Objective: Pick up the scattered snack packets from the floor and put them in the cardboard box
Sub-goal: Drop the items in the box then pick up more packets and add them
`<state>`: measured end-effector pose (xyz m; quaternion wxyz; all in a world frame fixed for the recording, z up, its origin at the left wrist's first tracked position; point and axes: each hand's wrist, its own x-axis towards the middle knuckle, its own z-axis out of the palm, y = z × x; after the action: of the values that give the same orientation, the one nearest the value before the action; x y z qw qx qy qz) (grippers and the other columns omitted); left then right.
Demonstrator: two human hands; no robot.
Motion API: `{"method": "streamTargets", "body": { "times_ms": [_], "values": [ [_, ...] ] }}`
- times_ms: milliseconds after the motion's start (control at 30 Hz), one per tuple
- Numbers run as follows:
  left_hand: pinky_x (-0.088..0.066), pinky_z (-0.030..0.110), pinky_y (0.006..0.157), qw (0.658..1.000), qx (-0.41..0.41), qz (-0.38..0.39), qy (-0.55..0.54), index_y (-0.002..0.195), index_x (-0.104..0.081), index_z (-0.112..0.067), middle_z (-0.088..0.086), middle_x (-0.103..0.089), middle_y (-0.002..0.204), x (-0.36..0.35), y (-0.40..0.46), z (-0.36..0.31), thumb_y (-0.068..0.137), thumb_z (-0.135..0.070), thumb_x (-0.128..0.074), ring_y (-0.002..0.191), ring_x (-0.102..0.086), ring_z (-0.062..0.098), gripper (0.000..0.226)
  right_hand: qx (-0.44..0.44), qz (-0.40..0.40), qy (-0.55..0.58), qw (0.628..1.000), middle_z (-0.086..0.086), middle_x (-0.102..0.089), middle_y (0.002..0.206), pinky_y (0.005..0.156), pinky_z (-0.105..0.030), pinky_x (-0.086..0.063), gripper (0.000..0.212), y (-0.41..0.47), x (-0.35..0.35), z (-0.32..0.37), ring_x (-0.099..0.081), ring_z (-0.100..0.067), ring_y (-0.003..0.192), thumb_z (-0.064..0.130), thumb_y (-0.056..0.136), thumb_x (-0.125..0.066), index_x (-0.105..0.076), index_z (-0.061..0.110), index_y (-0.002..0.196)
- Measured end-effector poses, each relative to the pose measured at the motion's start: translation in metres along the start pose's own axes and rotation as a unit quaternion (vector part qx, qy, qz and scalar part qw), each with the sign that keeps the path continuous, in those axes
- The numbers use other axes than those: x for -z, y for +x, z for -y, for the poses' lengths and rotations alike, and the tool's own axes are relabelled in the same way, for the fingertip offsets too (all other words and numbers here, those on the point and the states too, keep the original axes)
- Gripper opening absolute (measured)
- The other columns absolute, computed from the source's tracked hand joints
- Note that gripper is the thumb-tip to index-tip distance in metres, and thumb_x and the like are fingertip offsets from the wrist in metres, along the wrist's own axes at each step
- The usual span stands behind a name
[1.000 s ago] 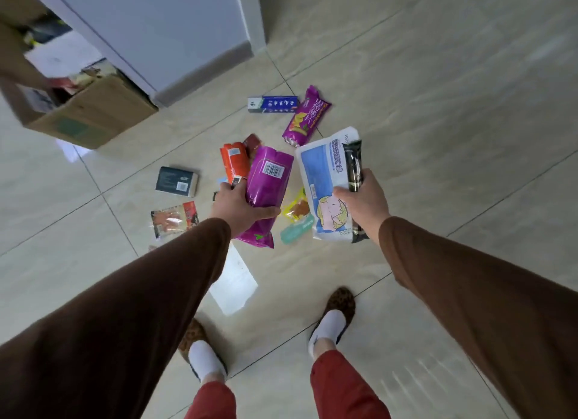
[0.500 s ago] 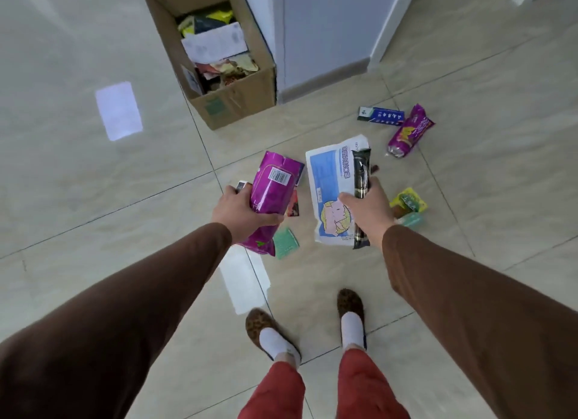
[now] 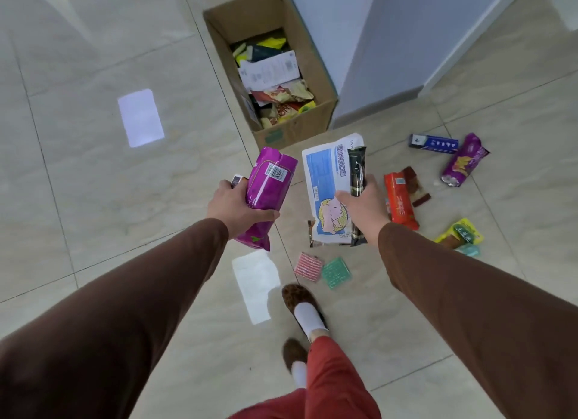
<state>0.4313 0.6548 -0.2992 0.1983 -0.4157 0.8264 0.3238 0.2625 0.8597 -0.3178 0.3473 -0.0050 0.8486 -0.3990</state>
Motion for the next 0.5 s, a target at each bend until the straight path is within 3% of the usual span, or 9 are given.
{"method": "streamTargets", "body": {
  "times_ms": [300,433,500],
  "values": [
    [-0.055,0.044,0.093,0.999,-0.028,0.026,-0.033,0.137,-0.047,-0.031,0.003,-0.044,0.114,0.086,0.091,0.06,0.061,-0.072,-0.076,0.105,-0.054,0.022,0.091,-0.023,-0.05,0.031,0.998,0.002,-0.07,0.104,0.082,-0.04,-0.061,0.03,0.029,-0.101,0.089,-0.071,-0.019,0.093,0.017,0.087,-0.07,-0.054,0.019,0.113],
    [-0.056,0.044,0.092,0.997,-0.051,0.046,-0.037,0.134,-0.048,-0.033,0.002,-0.044,0.114,0.136,0.131,0.088,0.06,-0.073,-0.076,0.107,-0.055,0.023,0.089,-0.037,-0.087,0.059,0.994,0.001,-0.069,0.107,0.061,-0.025,-0.054,0.03,0.041,-0.151,0.133,-0.069,-0.009,0.084,0.016,0.089,-0.07,-0.054,0.019,0.114],
    [-0.056,0.044,0.092,0.997,-0.053,0.054,-0.027,0.136,-0.047,-0.031,0.002,-0.044,0.116,0.16,0.149,0.099,0.061,-0.072,-0.077,0.107,-0.054,0.023,0.09,-0.049,-0.109,0.078,0.99,0.0,-0.068,0.108,0.063,-0.026,-0.054,0.031,0.048,-0.172,0.153,-0.07,-0.013,0.087,0.018,0.089,-0.071,-0.053,0.018,0.114]
  ]
}}
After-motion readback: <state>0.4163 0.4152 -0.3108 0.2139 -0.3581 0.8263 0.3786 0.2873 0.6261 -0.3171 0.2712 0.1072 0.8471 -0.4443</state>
